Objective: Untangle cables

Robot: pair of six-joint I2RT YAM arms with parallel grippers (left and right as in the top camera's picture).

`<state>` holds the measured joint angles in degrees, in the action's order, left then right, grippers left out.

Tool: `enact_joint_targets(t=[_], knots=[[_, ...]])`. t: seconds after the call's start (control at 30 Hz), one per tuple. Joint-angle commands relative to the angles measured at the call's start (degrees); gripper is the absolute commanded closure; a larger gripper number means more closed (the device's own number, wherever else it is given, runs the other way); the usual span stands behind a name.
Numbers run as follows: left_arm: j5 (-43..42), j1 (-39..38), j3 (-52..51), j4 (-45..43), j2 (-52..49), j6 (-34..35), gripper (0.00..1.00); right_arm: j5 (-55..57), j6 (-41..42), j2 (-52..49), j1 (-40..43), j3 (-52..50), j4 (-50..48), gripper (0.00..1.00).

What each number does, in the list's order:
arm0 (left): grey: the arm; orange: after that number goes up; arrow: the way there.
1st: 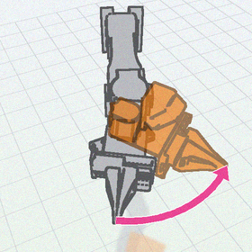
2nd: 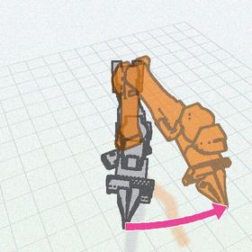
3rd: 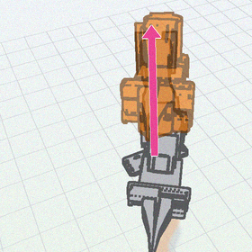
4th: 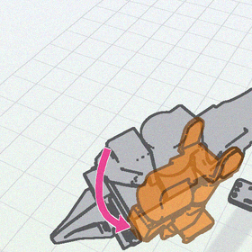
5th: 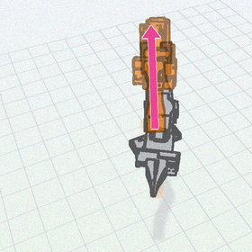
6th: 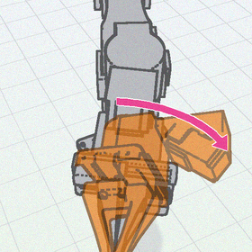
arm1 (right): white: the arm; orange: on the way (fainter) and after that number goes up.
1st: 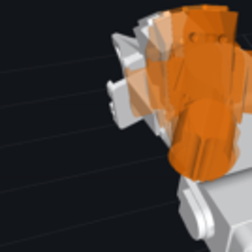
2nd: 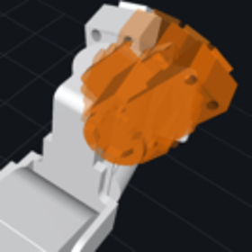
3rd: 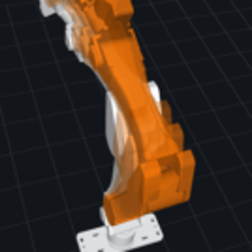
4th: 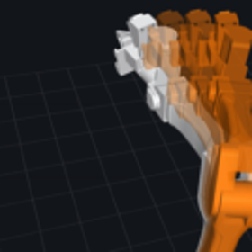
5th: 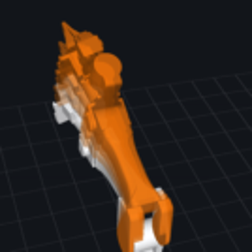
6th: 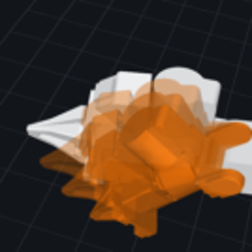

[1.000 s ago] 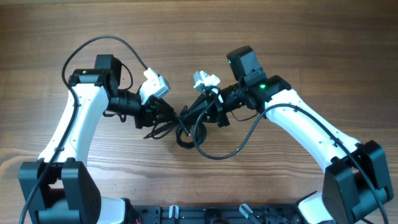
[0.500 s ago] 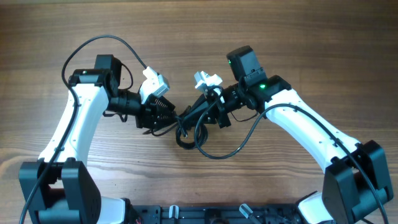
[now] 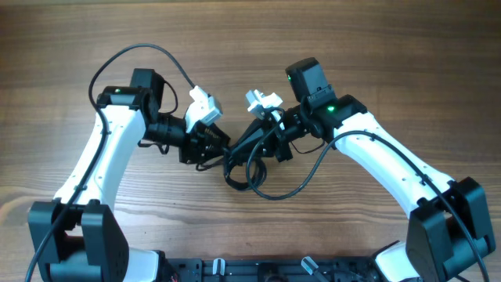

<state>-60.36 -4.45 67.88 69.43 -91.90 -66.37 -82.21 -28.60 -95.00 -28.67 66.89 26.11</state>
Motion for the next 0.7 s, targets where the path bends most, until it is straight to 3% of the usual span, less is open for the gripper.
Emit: enact_joint_targets(t=[0.0, 0.2, 0.4, 0.67], knots=[[-1.7, -0.4, -0.2, -0.5, -0.6, -0.7, 0.96, -3.1, -1.4, 1.8, -0.4, 0.4, -0.3, 0.96], [1.2, 0.6, -0.2, -2.0, -0.6, 1.8, 0.96, -0.3, -1.1, 1.8, -0.4, 0.4, -0.3, 0.96], [5.0, 2.6, -0.2, -12.8, -0.7, 21.8, 0.96, 4.5, 4.0, 1.8, -0.4, 0.4, -1.0, 0.96], [15.8, 2.9, -0.2, -25.1, -0.8, 49.7, 0.96, 14.3, 24.2, 1.8, -0.4, 0.4, -7.2, 0.96]])
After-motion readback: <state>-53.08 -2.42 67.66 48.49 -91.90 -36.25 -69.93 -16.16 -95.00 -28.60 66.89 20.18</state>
